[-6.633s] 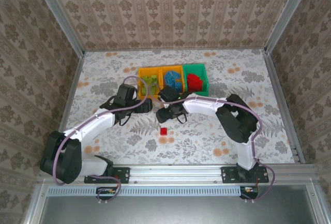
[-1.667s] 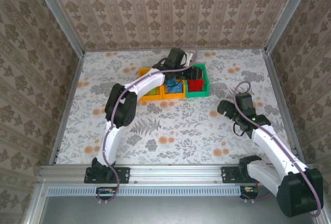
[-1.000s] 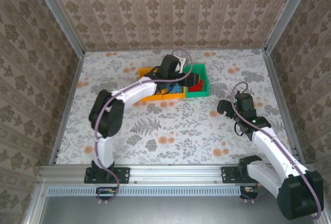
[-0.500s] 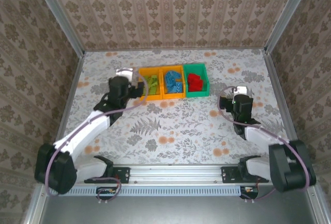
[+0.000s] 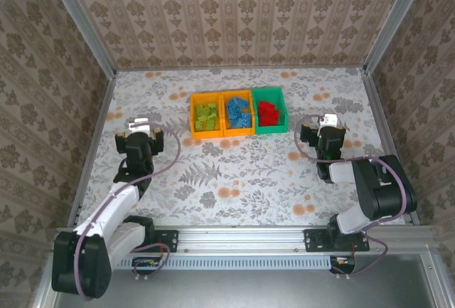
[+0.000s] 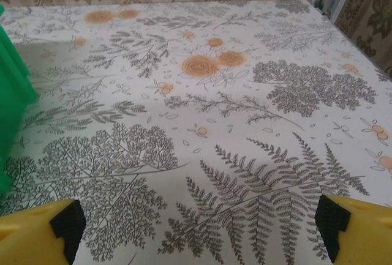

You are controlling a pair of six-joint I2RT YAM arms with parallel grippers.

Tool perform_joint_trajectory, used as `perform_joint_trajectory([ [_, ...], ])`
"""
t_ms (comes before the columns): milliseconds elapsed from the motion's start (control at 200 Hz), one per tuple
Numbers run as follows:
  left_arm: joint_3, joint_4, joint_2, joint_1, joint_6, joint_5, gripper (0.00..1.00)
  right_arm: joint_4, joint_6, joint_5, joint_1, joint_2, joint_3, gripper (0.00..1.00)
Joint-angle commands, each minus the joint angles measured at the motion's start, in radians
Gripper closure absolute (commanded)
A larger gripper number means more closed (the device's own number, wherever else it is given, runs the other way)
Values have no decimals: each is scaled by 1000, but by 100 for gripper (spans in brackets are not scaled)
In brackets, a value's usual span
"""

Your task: Sort the legos into containers by color

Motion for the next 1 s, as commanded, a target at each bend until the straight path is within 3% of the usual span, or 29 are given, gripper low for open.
perform_joint_trajectory([
  [0,18,111,83,34,16,19,0,56,5,-32,-9,7,7,0],
  [325,-42,707,526,70,64,154,0,46,6,-36,-11,4,8,1],
  [390,-27,611,492,104,22,220,0,45,7,-37,-11,4,8,0],
  [495,-58,778,583,127,49,306,0,44,7,-37,-11,5,8,0],
  [570,-27,658,556,131,44,358,0,44,6,-36,-11,3,8,0],
  [770,10,595,560,169,23,431,0,45,7,-36,-11,2,7,0],
  [995,10,594,559,170,22,434,0,46,6,-36,-11,1,7,0],
])
